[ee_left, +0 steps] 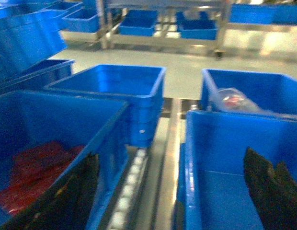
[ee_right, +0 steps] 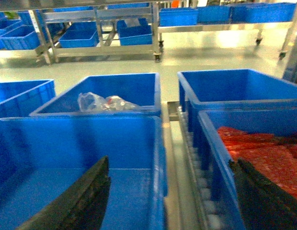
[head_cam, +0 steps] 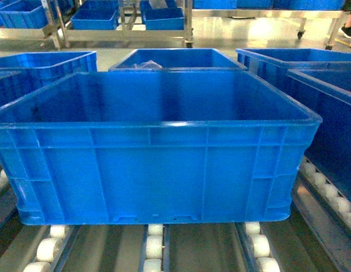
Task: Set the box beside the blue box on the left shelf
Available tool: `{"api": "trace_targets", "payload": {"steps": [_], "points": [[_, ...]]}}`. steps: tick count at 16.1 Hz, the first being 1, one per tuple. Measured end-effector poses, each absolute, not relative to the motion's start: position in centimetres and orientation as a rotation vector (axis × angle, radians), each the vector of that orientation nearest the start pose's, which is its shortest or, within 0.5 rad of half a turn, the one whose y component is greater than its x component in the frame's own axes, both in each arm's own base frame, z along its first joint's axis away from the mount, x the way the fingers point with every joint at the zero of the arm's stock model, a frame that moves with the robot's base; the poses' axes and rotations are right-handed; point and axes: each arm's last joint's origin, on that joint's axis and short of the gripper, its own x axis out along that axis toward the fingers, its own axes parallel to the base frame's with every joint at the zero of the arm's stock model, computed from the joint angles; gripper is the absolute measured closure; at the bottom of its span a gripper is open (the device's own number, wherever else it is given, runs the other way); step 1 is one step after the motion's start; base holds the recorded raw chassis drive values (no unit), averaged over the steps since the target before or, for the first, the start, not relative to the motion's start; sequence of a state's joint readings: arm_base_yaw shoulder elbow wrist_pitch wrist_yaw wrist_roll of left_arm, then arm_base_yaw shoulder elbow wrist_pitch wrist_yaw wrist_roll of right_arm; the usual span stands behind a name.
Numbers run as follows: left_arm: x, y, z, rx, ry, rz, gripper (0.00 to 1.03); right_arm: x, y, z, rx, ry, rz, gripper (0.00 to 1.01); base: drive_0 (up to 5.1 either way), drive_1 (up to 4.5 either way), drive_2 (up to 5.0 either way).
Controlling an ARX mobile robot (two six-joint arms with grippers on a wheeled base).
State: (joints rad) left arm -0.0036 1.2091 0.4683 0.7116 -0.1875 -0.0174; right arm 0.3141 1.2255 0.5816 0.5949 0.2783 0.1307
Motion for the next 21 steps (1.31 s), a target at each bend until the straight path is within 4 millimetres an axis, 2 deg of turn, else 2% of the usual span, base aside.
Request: {"api": "trace_targets", "payload": {"steps": [2, 6, 7, 10, 12, 15, 17, 21], "points": [[21.9, 0.1, 20.9, -0.017, 0.008, 0.012, 0.39, 22.0, 4.6, 22.5, 0.038, 0.003, -0.015, 0.45, 0.0, 0.0, 0.0], [18.3, 0.0, 19.1, -0.016, 0.008, 0.002, 0.92, 18.3, 2.3, 19.9, 0.009, 0.006, -0.004, 0.99, 0.0, 0.0, 0.0], [17.6, 0.0, 18.7, -0.015, 0.01, 0.002, 0.99, 17.6, 1.9, 19.4, 0.005, 0.01, -0.004, 0.99, 0.0, 0.0, 0.0], [15.8, 0.0, 17.9, -0.015, 0.01, 0.002, 0.99, 15.8, 1.2, 18.4, 0.005, 0.011, -0.001, 1.0, 0.0, 0.0, 0.0], [14.9, 0.0, 17.5, -0.015, 0.012, 0.001, 0.99, 14.9, 0.0, 18.0, 0.006, 0.009, -0.008, 1.0, 0.0, 0.0, 0.0], [13.8, 0.0, 16.6, -0.015, 0.014, 0.0, 0.99, 13.7, 0.0, 17.5, 0.006, 0.009, 0.0, 1.0, 0.0, 0.0, 0.0], [13.2, 0.0, 16.9, -0.014, -0.007, 0.001, 0.99, 13.2, 0.0, 16.7, 0.006, 0.006, 0.0, 1.0, 0.0, 0.0, 0.0], [12.2, 0.0, 17.2, -0.014, -0.019, 0.001, 0.99, 12.2, 0.0, 17.0, 0.006, -0.009, 0.0, 1.0, 0.0, 0.0, 0.0]]}}
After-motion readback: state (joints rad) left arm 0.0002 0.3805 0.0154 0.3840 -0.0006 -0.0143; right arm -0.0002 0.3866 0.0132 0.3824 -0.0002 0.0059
